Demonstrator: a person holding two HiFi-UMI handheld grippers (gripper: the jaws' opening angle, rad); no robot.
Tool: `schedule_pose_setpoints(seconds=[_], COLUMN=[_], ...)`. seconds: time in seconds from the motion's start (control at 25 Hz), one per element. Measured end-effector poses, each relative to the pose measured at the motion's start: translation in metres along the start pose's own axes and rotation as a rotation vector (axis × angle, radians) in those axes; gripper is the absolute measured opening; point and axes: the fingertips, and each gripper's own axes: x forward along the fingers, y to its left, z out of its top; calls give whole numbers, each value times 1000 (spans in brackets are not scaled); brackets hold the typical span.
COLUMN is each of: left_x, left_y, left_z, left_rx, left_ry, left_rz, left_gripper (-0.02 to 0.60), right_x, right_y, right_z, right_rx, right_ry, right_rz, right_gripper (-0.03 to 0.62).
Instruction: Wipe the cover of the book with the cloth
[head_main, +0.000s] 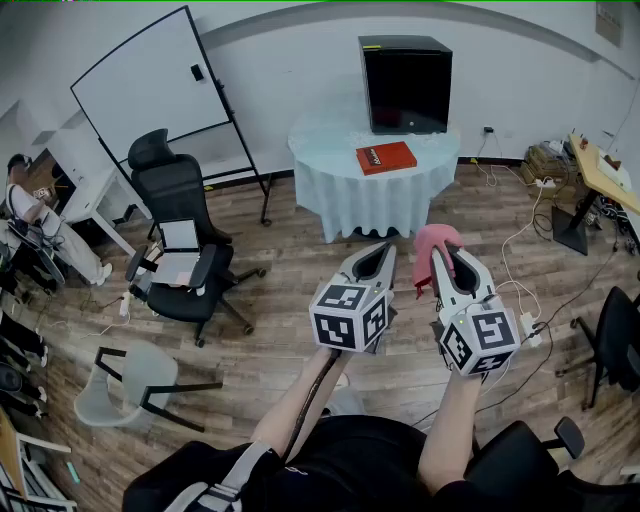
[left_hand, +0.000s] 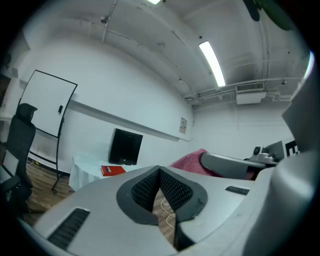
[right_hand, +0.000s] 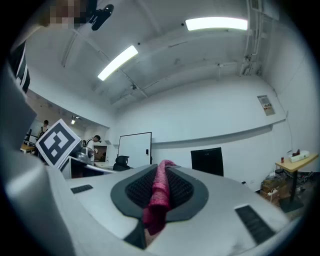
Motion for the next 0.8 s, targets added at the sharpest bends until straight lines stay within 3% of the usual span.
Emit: schedule_pose_setpoints(seconds=[0.28, 0.56, 0.8], left_x=[-11, -3, 31], left_y=[-1, 55, 76], left_z=[5, -14, -31], left_rx=[16, -28, -53], left_ry=[-9, 30, 86], left_rz=[10, 97, 64], left_gripper=[15, 15, 15], right_x=[-1, 22, 48], right_y=[0, -9, -28], right_z=[6, -12, -39], right_rx=[14, 61, 119], right_ry=[-41, -26, 9], right_rz=[-4, -10, -3], right_gripper=[48, 48, 48])
